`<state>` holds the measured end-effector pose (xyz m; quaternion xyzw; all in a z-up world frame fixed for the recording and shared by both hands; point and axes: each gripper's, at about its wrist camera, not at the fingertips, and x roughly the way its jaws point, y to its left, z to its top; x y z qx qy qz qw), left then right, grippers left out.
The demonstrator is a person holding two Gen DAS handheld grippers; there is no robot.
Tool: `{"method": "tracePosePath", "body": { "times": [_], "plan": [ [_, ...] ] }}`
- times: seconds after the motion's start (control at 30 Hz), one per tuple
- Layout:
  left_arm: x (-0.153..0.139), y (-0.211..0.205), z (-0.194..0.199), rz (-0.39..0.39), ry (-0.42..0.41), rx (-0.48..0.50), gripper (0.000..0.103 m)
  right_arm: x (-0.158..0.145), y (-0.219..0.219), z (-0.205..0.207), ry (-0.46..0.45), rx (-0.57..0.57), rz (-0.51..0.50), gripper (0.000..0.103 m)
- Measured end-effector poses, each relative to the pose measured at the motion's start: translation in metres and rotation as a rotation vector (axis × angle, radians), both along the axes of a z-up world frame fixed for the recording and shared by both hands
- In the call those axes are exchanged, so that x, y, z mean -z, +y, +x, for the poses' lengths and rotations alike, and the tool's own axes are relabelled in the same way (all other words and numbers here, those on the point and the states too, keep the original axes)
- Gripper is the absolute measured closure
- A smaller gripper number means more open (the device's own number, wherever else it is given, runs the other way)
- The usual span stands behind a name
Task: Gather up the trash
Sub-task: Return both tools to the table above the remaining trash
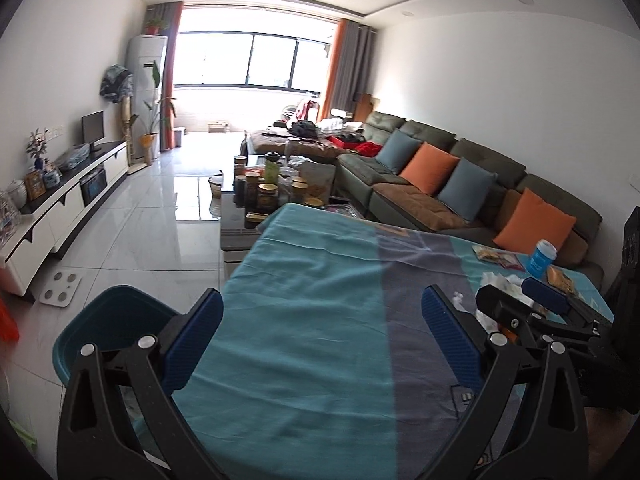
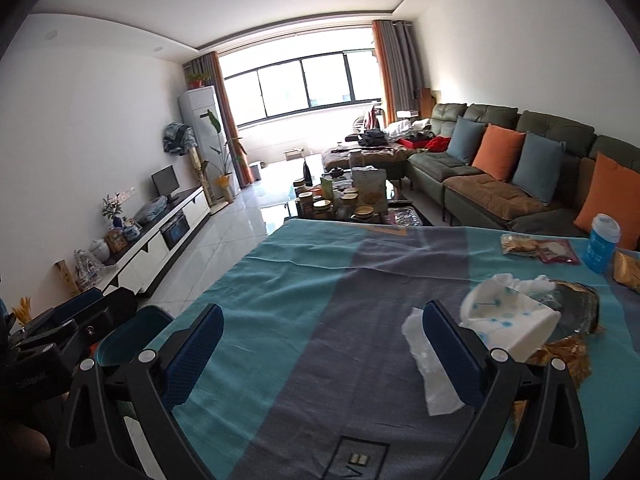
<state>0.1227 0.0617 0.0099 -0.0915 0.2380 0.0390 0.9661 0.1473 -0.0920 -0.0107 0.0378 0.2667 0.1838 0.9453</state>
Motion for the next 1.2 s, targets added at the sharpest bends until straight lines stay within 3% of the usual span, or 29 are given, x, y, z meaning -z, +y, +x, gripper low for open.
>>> {"method": "tracePosePath", "body": {
  "times": [0.3, 0.67, 1.2],
  "plan": [
    [0.024, -0.053, 0.024, 0.059, 0.087, 0.092, 0.005, 0.004, -0.062, -0.027, -0.007, 0.174, -0.02, 0.007],
    [0.04, -0.089, 0.036, 0.085, 0.149, 0.18, 0.005, 0.019, -0.125, -0.051, 0.031, 0.344, -0.02, 0.007],
    [0.045, -0.121, 0.051, 0.111, 0.19, 0.257, 0.006, 0.036, -0.176, -0.064, 0.085, 0.461, -0.017, 0.007]
  ]
}}
